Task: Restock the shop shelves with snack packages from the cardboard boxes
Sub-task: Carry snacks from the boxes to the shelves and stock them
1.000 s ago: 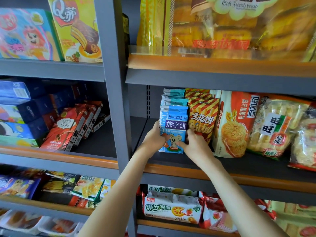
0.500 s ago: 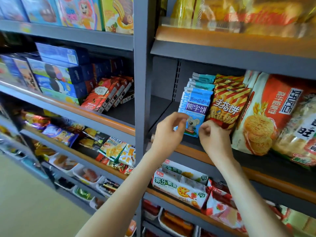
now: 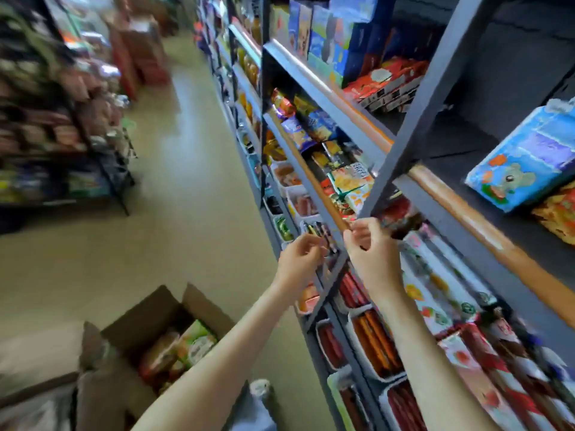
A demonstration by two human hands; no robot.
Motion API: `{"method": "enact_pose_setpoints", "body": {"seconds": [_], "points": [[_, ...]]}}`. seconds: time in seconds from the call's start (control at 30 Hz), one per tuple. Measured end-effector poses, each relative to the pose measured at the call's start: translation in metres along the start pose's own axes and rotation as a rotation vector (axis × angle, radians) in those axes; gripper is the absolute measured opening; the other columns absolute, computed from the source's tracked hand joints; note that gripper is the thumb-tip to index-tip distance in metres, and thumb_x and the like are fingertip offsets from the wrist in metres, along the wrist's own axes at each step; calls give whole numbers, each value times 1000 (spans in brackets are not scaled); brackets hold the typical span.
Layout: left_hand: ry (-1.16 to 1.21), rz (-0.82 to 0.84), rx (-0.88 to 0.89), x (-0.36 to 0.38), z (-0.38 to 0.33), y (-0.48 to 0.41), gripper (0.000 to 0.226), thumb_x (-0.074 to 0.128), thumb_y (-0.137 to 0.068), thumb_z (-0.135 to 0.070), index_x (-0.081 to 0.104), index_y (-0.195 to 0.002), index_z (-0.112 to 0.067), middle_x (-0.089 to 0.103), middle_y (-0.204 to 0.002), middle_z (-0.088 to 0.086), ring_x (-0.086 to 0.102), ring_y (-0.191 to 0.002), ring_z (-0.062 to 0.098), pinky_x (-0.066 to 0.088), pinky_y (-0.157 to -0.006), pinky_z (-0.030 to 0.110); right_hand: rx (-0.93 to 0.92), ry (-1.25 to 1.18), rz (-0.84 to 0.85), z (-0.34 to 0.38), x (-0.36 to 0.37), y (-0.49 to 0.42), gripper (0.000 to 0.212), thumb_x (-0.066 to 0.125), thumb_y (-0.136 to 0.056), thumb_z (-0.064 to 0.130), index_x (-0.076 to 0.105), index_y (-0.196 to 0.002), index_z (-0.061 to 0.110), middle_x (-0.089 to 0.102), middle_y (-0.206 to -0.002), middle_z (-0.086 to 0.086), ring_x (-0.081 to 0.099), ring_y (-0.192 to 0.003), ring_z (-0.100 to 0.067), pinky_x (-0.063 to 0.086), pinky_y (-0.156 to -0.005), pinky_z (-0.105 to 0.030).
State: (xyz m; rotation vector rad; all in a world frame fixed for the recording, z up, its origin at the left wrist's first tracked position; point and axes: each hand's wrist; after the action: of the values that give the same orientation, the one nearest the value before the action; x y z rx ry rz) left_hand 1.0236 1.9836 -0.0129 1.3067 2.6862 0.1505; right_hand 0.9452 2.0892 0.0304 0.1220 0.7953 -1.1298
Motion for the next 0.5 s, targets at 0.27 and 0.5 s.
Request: {"method": "enact_pose_setpoints", "body": {"seconds": [0.27, 0.5], "points": [[-165, -497, -430, -190, 139, 121, 21, 43, -97, -22, 61, -108, -23, 66, -102, -1, 63, -91, 16, 49, -67, 25, 15, 24, 784, 62, 192, 103, 14, 62, -90, 22, 63, -100, 12, 68, -99, -11, 63, -96, -30, 46, -81, -32], [11, -854, -830, -312, 270, 230, 17, 46, -91, -14, 61, -98, -19, 68, -109, 12, 63, -102, 30, 51, -89, 39, -97, 50, 1170, 123, 315, 196, 13, 58, -93, 24, 59, -105, 19, 64, -99, 1, 57, -86, -11, 44, -63, -16]]}}
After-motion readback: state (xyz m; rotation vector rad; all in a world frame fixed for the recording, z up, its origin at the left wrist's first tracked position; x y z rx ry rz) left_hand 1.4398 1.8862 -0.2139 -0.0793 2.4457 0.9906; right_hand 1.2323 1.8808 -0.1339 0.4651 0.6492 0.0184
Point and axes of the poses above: each hand's wrist, its own y-axis away from the middle knuckle, its own x-axis out of the palm, z = x × y
